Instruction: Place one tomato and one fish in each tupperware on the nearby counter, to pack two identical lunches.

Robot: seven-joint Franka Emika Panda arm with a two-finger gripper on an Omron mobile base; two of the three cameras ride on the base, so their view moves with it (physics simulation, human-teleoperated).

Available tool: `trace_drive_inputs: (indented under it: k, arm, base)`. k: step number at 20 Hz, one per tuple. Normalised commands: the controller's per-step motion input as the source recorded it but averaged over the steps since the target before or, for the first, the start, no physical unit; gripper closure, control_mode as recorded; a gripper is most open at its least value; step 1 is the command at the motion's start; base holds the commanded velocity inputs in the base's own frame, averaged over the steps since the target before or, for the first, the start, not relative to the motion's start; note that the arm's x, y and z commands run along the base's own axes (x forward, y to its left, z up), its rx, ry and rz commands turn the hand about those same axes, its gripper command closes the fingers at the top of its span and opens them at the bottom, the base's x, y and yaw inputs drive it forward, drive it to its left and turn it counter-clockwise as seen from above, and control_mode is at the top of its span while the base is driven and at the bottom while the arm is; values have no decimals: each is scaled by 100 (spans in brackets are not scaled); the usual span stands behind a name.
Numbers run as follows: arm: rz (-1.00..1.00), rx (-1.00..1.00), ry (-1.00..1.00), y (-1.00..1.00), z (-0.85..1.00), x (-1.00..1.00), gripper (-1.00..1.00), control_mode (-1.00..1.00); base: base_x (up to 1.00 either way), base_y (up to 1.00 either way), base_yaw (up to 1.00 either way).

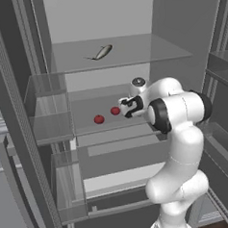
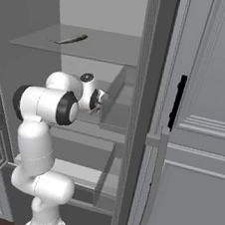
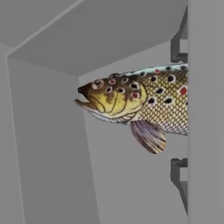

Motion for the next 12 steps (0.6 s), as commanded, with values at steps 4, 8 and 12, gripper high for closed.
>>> trace_drive_inputs:
  k: [4,8,12]
  arm:
    - [0,0,0,0,0,1,100,-100]
    - [3,0,-4,0,0,-68,100,-100]
    - [2,0,-27,0,65,-100,100,-100]
  base:
    - [0,0,0]
    - [0,0,0]
    - [0,0,0]
